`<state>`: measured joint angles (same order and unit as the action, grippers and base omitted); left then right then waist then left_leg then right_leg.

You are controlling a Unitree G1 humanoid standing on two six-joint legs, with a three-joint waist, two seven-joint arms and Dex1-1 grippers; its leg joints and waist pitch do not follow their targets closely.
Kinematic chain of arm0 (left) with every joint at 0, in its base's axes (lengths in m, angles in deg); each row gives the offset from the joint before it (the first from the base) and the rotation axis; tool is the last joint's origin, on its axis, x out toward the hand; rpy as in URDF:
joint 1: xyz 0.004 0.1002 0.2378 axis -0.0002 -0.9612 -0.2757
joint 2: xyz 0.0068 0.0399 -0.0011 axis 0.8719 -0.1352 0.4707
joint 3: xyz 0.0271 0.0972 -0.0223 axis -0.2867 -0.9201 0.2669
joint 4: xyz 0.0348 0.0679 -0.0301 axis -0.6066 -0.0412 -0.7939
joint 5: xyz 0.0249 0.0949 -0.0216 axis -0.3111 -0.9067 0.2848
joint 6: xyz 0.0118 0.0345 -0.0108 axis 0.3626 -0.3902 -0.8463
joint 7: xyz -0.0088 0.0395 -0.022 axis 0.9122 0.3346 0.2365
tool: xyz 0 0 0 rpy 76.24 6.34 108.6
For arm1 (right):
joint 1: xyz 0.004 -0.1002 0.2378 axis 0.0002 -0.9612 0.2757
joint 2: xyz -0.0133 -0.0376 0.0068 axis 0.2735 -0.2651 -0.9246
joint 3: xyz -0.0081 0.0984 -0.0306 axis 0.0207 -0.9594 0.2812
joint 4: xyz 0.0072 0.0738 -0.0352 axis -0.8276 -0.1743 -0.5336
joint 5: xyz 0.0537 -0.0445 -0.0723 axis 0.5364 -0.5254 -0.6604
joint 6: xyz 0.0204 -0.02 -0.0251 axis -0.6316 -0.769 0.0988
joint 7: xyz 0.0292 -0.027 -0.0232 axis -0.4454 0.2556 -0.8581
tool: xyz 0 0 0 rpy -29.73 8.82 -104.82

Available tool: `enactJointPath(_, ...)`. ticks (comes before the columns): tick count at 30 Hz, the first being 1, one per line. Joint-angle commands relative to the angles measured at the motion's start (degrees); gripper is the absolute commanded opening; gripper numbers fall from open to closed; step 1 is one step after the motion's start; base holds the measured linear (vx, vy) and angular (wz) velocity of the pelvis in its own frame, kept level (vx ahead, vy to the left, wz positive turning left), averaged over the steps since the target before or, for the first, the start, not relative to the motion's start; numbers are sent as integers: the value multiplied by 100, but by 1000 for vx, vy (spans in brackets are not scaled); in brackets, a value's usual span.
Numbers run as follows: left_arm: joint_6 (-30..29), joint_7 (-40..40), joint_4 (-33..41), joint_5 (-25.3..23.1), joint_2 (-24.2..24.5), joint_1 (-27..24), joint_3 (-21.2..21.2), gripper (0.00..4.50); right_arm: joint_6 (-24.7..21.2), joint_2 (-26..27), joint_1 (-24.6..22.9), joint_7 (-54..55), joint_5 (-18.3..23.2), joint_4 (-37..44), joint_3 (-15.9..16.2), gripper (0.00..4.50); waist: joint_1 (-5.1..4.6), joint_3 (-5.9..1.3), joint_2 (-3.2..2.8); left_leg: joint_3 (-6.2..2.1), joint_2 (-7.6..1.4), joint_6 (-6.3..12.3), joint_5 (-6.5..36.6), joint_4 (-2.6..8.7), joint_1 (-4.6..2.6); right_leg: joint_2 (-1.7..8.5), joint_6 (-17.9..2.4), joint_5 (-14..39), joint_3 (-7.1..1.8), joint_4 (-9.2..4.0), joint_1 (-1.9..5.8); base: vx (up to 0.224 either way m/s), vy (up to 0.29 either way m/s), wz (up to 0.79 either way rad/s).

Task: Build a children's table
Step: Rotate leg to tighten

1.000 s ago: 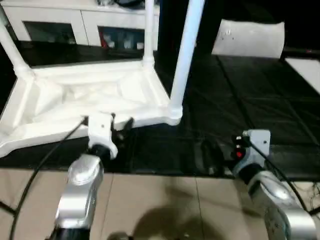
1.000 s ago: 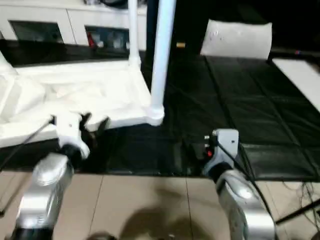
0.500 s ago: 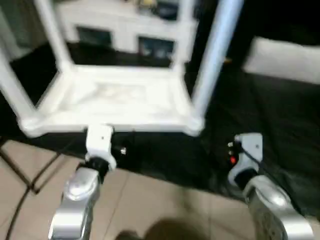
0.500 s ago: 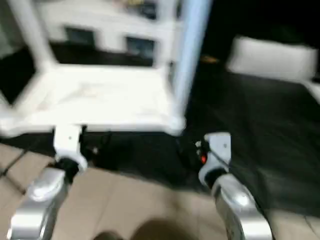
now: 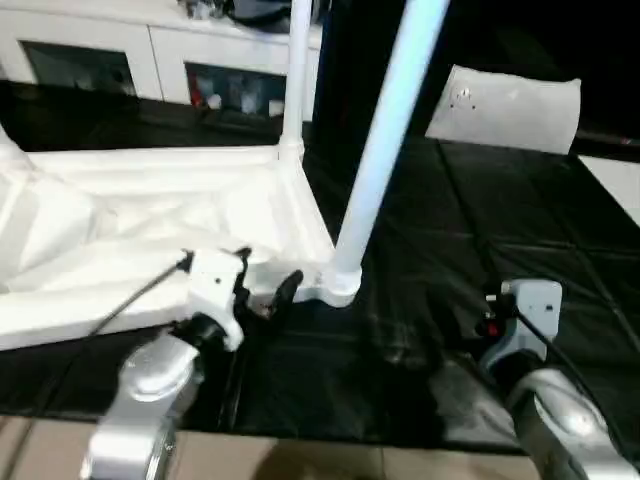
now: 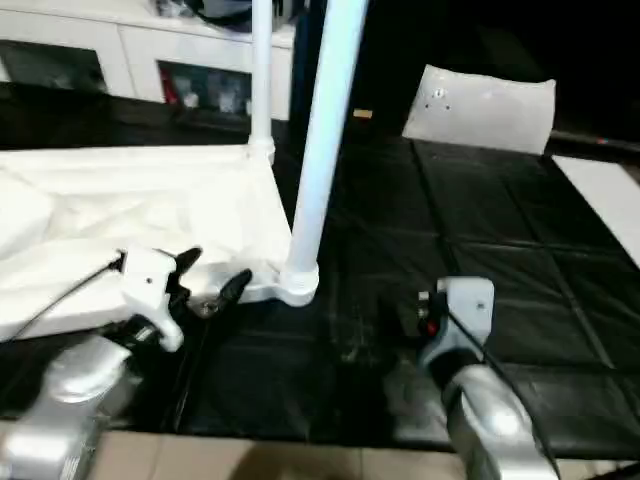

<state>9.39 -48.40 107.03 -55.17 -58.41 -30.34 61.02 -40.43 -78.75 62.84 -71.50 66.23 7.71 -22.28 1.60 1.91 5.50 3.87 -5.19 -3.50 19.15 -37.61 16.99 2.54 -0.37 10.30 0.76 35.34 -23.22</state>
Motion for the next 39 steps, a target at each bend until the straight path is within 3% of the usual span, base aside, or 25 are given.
enactJointPath(1, -39, -349, -159, 121, 96, 170, -145, 445, 119, -45, -25, 61, -7, -49, -74, 450, -141, -214, -318, -76, -293, -91, -4235, 416, -20, 174, -1234, -1648, -65, -157, 349, 0, 0, 0)
enactJointPath(2, 7, -445, -250, 138, 146, 229, -157, 445, 183, -56, -7, 63, -51, -113, -45, 450, -140, -198, -208, -24, -316, -66, -3583, 436, -9, 235, -1093, -1120, -102, -260, 368, 0, 0, 0)
enactJointPath(3, 30, -515, -413, 132, 189, 328, -166, 445, 228, -105, 44, 32, -109, -195, -1, 450, -132, -91, -257, -46, -415, -8, -1810, 571, 105, 373, -946, 165, -189, -323, 441, -102, 10, 4)
enactJointPath(4, 55, -572, -630, 65, 242, 484, -223, 445, 231, -171, 141, -15, -142, -298, 4, 450, -148, -52, -275, -39, -496, 3, -151, 645, 117, 454, -876, 1392, -225, -447, 437, -121, -13, 8)
enactJointPath(6, 60, -650, -933, 36, 274, 703, -275, 445, 207, -237, 277, -86, -140, -432, -16, 450, -199, 2, -284, -25, -533, 109, 1151, 698, 32, 475, -766, 2585, -240, -553, 292, -108, -19, 12)
enactJointPath(7, -53, -733, -1313, 88, 257, 973, -306, 445, 159, -364, 410, -199, -163, -568, -10, 450, -215, 4, -229, -6, -554, 152, 1334, 710, 76, 507, -667, 2969, -233, -601, 296, -99, -19, 9)
enactJointPath(8, -47, -752, -1343, 78, 269, 996, -322, 445, 161, -373, 420, -208, -168, -575, -6, 450, -220, -20, -226, -6, -547, 157, 1322, 708, 86, 511, -617, 3054, -226, -596, 302, -99, -19, 9)
enactJointPath(9, 29, -952, -1614, -35, 403, 1212, -485, 445, 182, -439, 510, -294, -186, -645, 25, 450, -202, -50, -160, 17, -537, 226, 1062, 695, 118, 540, -554, 3040, -244, -613, 314, -88, -24, 7)
enactJointPath(11, 65, -1138, -2028, -155, 524, 1602, -604, 445, 196, -547, 666, -449, -190, -751, 115, 450, -189, -78, -208, 59, -521, 339, 646, 686, 123, 538, -600, 2737, -274, -594, 300, -62, -42, 9)
enactJointPath(12, 92, -1239, -2248, -184, 570, 1820, -627, 445, 145, -602, 750, -507, -190, -788, 161, 450, -198, -79, -236, 69, -512, 370, 551, 701, 161, 518, -625, 2598, -264, -604, 313, 0, 0, 0)
enactJointPath(14, 87, -1403, -2647, -293, 680, 2204, -700, 445, 63, -713, 874, -629, -183, -863, 235, 450, -192, -105, -227, 70, -527, 390, 341, 692, 206, 518, -688, 2282, -254, -566, 341, 0, 0, 0)
enactJointPath(17, -69, -1833, -3215, -268, 894, 2725, -767, 445, 34, -917, 983, -859, -159, -960, 351, 450, -163, -132, -266, 100, -532, 362, 229, 668, 217, 525, -847, 2116, -247, -534, 326, 0, 0, 0)
enactJointPath(18, -79, -1905, -3343, -259, 942, 2835, -770, 428, 32, -970, 998, -920, -147, -970, 380, 450, -155, -133, -254, 114, -540, 359, 227, 662, 216, 510, -901, 2066, -235, -530, 310, 0, 0, 0)
enactJointPath(20, -91, -2081, -3539, -219, 1050, 2979, -787, 410, 6, -1052, 981, -1064, -109, -954, 432, 450, -136, -170, -259, 119, -546, 369, 22, 644, 234, 518, -1024, 1734, -228, -489, 336, 0, 0, 0)
enactJointPath(21, -110, -2129, -3576, -211, 1079, 3000, -802, 410, -1, -1070, 970, -1103, -101, -949, 446, 450, -124, -196, -266, 121, -560, 404, -267, 623, 251, 529, -1154, 1289, -224, -434, 351, 0, 0, 0)
enactJointPath(25, -355, -2553, -3899, -232, 1287, 3163, -966, 372, -90, -1159, 933, -1297, -50, -912, 536, 450, -107, -204, -253, 142, -582, 562, -658, 602, 256, 549, -1425, 752, -182, -383, 350, 0, 0, 0)
enactJointPath(28, -375, -2691, -4147, -250, 1329, 3284, -984, 345, -147, -1223, 952, -1403, -4, -877, 617, 450, -103, -187, -226, 144, -595, 585, -522, 614, 258, 570, -1441, 971, -166, -418, 365, 0, 0, 0)
enactJointPath(31, -264, -2852, -4315, -255, 1379, 3380, -1005, 322, -176, -1319, 957, -1622, 35, -835, 693, 450, -96, -167, -187, 159, -624, 452, -191, 635, 252, 596, -1324, 1505, -165, -471, 350, 0, 0, 0)
enactJointPath(33, -226, -2894, -4378, -261, 1413, 3405, -1008, 303, -200, -1369, 967, -1720, 40, -817, 735, 450, -83, -157, -215, 161, -638, 422, -160, 646, 258, 603, -1277, 1590, -157, -475, 342, 0, 0, 0)
enactJointPath(37, -140, -3011, -4575, -290, 1459, 3483, -1039, 273, -229, -1467, 978, -1844, 72, -812, 808, 450, -85, -153, -176, 201, -656, 360, -122, 661, 270, 604, -1148, 1766, -137, -503, 337, 0, 0, 0)
enactJointPath(39, -93, -3096, -4717, -319, 1488, 3547, -1067, 259, -234, -1504, 994, -1871, 86, -817, 838, 450, -79, -150, -193, 212, -666, 325, -84, 667, 255, 600, -1101, 1845, -133, -509, 312, 0, 0, 0)
